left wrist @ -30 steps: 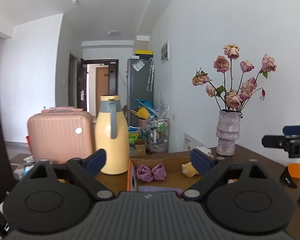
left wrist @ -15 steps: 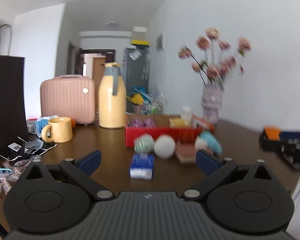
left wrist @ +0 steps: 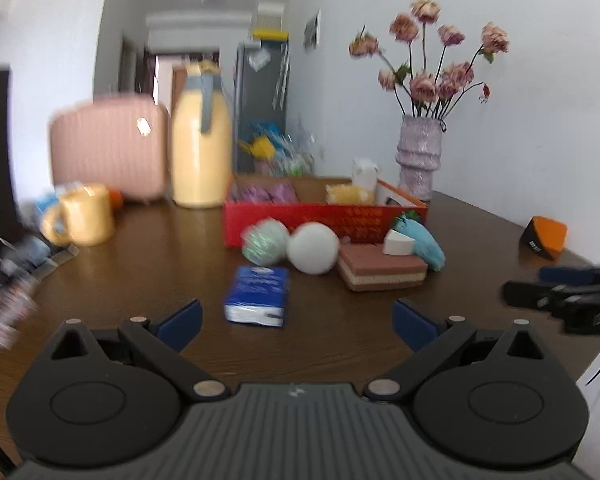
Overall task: Organize soft objects
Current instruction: 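Withdraw both grippers toward the white sponge wedge and plastic bag, then grasp the white triangular sponge with the right gripper while the left grasps the green plastic bag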
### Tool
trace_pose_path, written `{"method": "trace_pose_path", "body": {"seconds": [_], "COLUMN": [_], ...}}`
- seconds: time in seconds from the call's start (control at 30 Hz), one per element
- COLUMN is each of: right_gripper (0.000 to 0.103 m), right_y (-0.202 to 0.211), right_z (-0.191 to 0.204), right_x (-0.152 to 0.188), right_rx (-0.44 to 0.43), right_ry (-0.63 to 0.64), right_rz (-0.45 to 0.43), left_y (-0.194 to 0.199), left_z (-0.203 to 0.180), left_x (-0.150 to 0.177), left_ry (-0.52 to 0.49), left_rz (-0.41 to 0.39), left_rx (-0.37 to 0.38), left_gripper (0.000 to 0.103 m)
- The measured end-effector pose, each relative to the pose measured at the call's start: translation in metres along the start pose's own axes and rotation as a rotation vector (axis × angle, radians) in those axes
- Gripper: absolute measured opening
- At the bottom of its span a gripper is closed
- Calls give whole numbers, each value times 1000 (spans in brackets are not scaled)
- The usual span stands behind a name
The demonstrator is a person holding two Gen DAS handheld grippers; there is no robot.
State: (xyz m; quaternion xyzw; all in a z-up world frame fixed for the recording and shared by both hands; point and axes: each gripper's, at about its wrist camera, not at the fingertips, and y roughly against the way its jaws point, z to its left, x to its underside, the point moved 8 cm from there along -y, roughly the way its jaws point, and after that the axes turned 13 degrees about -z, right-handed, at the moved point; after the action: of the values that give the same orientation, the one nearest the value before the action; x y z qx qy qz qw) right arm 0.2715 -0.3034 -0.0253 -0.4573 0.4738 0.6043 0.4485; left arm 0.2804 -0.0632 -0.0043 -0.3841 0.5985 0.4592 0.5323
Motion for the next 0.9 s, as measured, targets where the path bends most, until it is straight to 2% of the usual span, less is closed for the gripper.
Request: {"method": "trace_pose_path", "body": {"seconds": [0.03, 0.1, 0.2, 0.27, 0.37, 0.43, 0.57, 0.77, 0.83, 0.9], "right_gripper": [73, 55, 40, 40, 40, 42, 43, 41, 42, 39], "right_y": [-8, -30, -67, -91, -123, -137, -165, -200, -205, -206], "right_z": [-3, -10, -22, -31, -38, -37, -28, -21, -22, -23], "right_x": [2, 2, -2, -3, -3, -6, -9, 6, 10, 8], "right_rx": [-6, -18, -29, -13, -24, -38, -41, -38, -36, -35], "right_ry": [-15, -49, -65, -56, -82, -73, 29, 92, 76, 64], "right_rz": [12, 38, 55, 68, 93, 83, 66, 138, 139, 133], "left_y": [-9, -31, -65, -91, -128, -147, -175, -204, -219, -237], "left_z": [-1, -5, -13, -19, -29, -30, -14, 21, 31, 36], "left_x": [1, 0, -3, -3, 0, -2, -11, -23, -23, -13], "left_ry": [26, 75, 103, 108, 107, 78, 11, 40, 36, 49], "left_rz": [26, 61, 85, 116, 162, 148, 111, 118, 142, 198], "left_rx": [9, 37, 50, 62, 82, 55, -3, -31, -67, -63], "left_gripper": [100, 91, 79, 72, 73, 76, 79, 78, 72, 63]}}
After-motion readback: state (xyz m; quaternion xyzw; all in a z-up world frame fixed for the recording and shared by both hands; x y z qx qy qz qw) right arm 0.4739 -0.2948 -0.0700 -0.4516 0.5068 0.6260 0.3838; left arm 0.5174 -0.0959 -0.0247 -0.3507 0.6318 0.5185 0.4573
